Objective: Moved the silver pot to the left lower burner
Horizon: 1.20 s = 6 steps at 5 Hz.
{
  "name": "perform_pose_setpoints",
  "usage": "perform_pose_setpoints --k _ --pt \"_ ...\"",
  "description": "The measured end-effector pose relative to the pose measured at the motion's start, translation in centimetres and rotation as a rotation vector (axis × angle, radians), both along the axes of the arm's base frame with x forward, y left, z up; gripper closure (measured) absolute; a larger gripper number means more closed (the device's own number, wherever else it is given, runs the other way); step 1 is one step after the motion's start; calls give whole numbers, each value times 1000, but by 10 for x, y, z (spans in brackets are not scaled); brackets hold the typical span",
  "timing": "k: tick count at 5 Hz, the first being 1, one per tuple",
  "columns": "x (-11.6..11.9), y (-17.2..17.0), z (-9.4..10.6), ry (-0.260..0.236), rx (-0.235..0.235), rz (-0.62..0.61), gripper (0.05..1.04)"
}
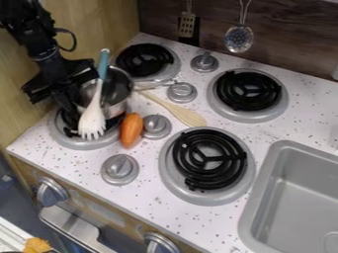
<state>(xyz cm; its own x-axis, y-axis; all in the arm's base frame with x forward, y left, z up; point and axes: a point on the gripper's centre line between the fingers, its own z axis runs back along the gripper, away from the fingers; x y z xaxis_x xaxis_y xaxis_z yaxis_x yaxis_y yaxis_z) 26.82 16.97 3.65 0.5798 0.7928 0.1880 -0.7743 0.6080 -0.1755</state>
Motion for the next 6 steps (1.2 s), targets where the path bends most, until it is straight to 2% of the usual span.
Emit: perform_pose_setpoints --k 1,6 --pt "2 5 1 1 17 -3 999" --pt "-5 17 -13 46 -4 -9 999"
